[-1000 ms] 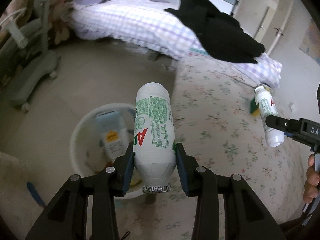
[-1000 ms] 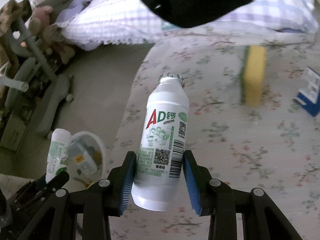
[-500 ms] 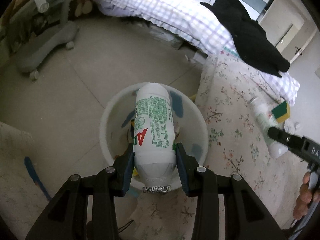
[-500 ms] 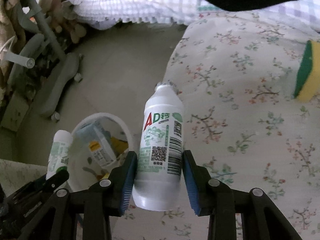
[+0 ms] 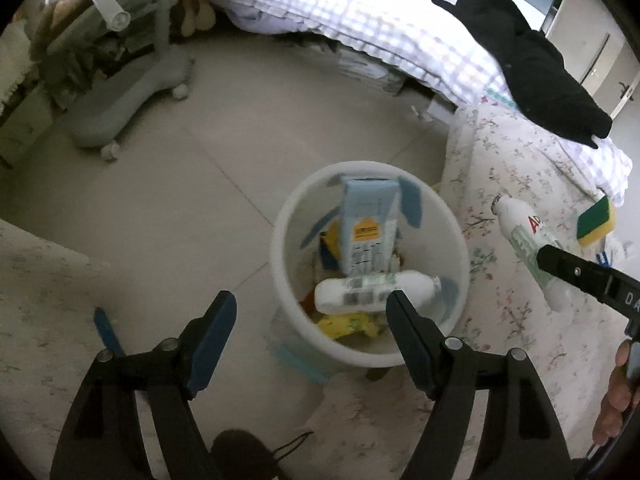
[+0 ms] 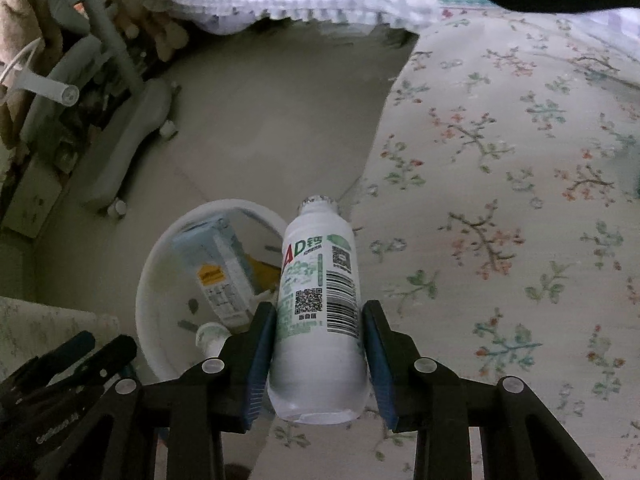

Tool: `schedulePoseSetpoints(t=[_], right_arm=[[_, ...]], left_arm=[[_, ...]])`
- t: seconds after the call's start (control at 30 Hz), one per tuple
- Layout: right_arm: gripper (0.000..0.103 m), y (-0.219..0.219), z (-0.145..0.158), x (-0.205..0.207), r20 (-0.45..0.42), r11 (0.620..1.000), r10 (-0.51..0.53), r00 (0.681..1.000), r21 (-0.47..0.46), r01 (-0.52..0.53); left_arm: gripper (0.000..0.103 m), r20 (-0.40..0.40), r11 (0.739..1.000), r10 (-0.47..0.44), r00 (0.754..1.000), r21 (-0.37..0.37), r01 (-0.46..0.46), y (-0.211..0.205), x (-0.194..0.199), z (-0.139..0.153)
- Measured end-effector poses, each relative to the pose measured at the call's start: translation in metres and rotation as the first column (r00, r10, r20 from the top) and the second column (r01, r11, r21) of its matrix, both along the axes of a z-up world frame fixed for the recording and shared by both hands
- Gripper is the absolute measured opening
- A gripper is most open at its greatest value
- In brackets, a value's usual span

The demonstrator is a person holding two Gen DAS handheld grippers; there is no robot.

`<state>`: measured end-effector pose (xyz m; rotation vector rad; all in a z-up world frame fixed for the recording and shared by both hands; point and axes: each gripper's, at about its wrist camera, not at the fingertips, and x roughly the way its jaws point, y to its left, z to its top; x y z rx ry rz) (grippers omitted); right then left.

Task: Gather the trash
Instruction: 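Carry both bottles to the wastebasket and open both tools to drop them, then grasp the yellow-green sponge with the left tool while the right tool grasps the blue box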

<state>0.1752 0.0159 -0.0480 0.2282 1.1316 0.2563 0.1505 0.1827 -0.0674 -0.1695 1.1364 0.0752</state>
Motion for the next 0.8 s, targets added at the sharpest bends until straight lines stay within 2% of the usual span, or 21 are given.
schedulePoseSetpoints(t=[0.2,0.5,0.57,0.6,0.63,0.8], right_arm=[[0.039,0.026,-0.009,0.004,-0.015,0.999,0.044,0.999,0.018,-0.043],[0.04,0.053,-0.026,0.012,-0.043,0.995,0.09,0.995,0.048,-0.088],[0.044,0.057,-0.025,0.013,-0.022,0.993,0.108,0.994,0.039,-0.107],[0.054,0.057,-0.023,0.014,-0.01,0.994,0.107,0.994,0.015,-0.107],[0.058,0.055,-0.019,0.013,0.011,0.995,0.103,0.995,-0.008,-0.103],[0.061,0.039,-0.011,0.009,0.028,0.996,0.08,0.996,-0.03,-0.079]], left_arm=[[0.086,0.0,1.0,0.018,1.0,0.01,-0.018,0.015,-0.01,0.001],[0.087,0.005,0.999,0.024,1.0,0.045,-0.025,0.023,-0.017,0.002],[0.087,0.004,0.999,0.024,1.0,0.045,-0.024,0.025,-0.018,0.002],[0.088,0.003,0.999,0.024,1.0,0.044,-0.024,0.025,-0.019,0.002],[0.088,0.003,0.999,0.025,1.0,0.043,-0.025,0.026,-0.02,0.002],[0.088,0.009,0.999,0.025,1.0,0.039,-0.026,0.025,-0.022,0.004]])
